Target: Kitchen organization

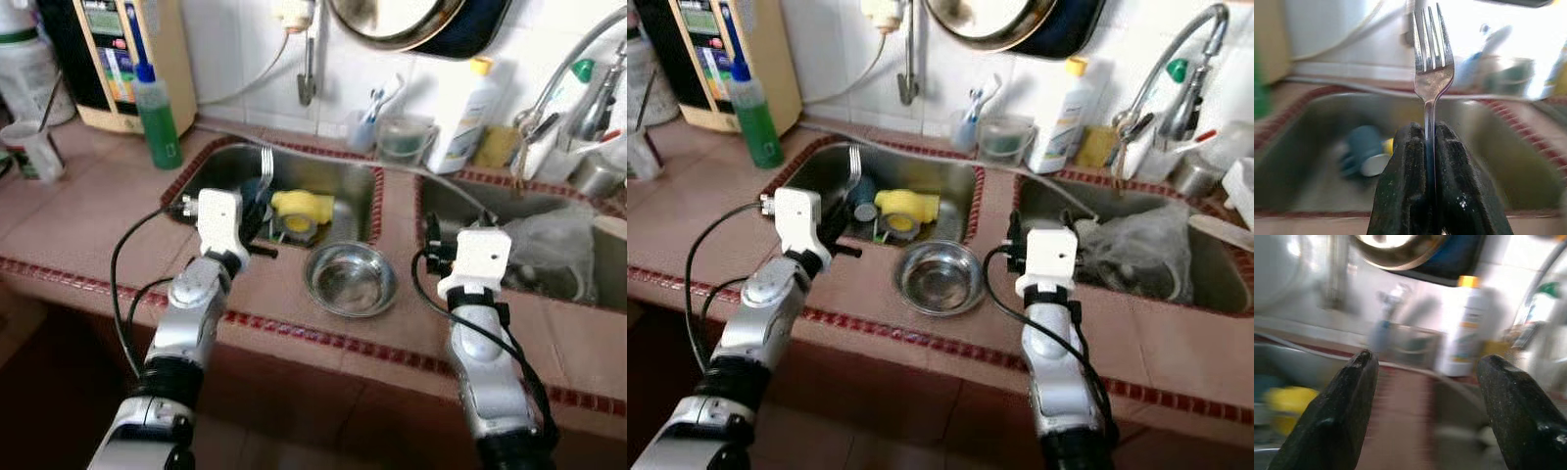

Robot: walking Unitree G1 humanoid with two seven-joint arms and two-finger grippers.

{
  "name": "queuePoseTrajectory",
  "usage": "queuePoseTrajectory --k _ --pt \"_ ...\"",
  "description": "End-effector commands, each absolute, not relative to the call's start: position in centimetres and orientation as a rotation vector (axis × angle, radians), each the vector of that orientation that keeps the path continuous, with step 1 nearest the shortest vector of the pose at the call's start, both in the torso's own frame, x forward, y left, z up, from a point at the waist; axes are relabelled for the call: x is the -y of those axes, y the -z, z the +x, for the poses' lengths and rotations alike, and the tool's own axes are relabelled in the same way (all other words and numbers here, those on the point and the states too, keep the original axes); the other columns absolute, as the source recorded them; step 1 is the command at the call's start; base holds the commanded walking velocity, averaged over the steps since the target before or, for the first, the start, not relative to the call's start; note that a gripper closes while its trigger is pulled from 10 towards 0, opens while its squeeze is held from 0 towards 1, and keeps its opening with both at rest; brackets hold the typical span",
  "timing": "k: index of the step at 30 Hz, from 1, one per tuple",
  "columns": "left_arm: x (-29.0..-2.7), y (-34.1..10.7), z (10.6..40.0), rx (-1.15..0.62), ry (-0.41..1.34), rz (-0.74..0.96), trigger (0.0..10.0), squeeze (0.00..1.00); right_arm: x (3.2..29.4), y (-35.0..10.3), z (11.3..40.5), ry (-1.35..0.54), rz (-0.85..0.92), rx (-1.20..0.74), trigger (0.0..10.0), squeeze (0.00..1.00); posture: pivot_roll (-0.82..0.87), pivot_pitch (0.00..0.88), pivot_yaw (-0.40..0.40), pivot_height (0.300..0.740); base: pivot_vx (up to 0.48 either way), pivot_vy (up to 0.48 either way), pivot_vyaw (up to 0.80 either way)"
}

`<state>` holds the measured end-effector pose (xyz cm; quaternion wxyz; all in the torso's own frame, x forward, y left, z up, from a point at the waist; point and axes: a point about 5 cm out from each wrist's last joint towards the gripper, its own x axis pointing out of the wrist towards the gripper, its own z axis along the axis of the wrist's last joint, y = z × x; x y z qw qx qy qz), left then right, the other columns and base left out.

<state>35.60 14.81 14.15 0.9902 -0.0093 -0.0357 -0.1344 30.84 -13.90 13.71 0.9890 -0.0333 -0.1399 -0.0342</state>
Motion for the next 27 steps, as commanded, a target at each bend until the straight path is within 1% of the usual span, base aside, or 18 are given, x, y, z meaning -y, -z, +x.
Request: queuePoseTrajectory --k 1,4,8,13,15,16,17,20,22,27 --pt "-13.86 -14.67 35.72 0.095 0.295 -0.015 10.0 0.00 14.98 -14.32 31.00 0.096 -0.044 0.302 10.0 0.00 0.04 0.000 -0.023 0.740 0.000 0.382 0.00" --pt "-13.75 -14.74 35.65 0.100 0.302 0.008 10.0 0.00 15.15 -14.56 31.07 0.108 0.006 0.305 10.0 0.00 0.04 0.000 -0.022 0.740 0.000 0.386 0.00" --pt "-13.60 -14.74 35.47 0.103 0.313 0.022 10.0 0.00 15.37 -14.47 31.21 0.117 -0.015 0.293 10.0 0.00 0.04 0.000 -0.019 0.740 0.000 0.351 0.00" --pt "-13.71 -14.85 35.40 0.103 0.294 0.030 10.0 0.00 15.33 -14.15 31.37 0.113 -0.013 0.236 10.0 0.00 0.04 0.000 -0.014 0.740 0.000 0.000 0.00" --pt "-13.65 -15.12 35.39 0.122 0.295 0.019 10.0 0.00 15.42 -14.19 31.42 0.121 -0.020 0.242 10.0 0.00 0.04 0.000 -0.014 0.740 0.000 0.000 0.00" --pt "-13.53 -15.27 35.35 0.120 0.310 -0.020 10.0 0.00 15.47 -14.26 31.42 0.117 -0.036 0.251 10.0 0.00 0.04 0.000 -0.012 0.740 0.000 0.000 0.00" --pt "-13.52 -15.46 35.27 0.131 0.317 0.005 10.0 0.00 15.53 -14.20 31.42 0.118 -0.042 0.249 10.0 0.00 0.04 0.000 -0.013 0.740 0.000 0.000 0.00" --pt "-13.44 -15.51 35.15 0.135 0.327 -0.006 10.0 0.00 15.57 -14.21 31.40 0.123 -0.039 0.247 10.0 0.00 0.04 0.000 -0.013 0.740 0.000 0.000 0.00" --pt "-13.60 -15.51 35.17 0.134 0.315 0.024 10.0 0.00 15.55 -14.19 31.39 0.122 -0.041 0.246 10.0 0.00 0.04 0.000 -0.013 0.740 0.000 0.000 0.00" --pt "-13.50 -15.62 35.09 0.137 0.331 0.014 10.0 0.00 15.54 -14.21 31.39 0.121 -0.052 0.244 10.0 0.00 0.05 0.000 -0.015 0.740 0.000 0.000 0.00"
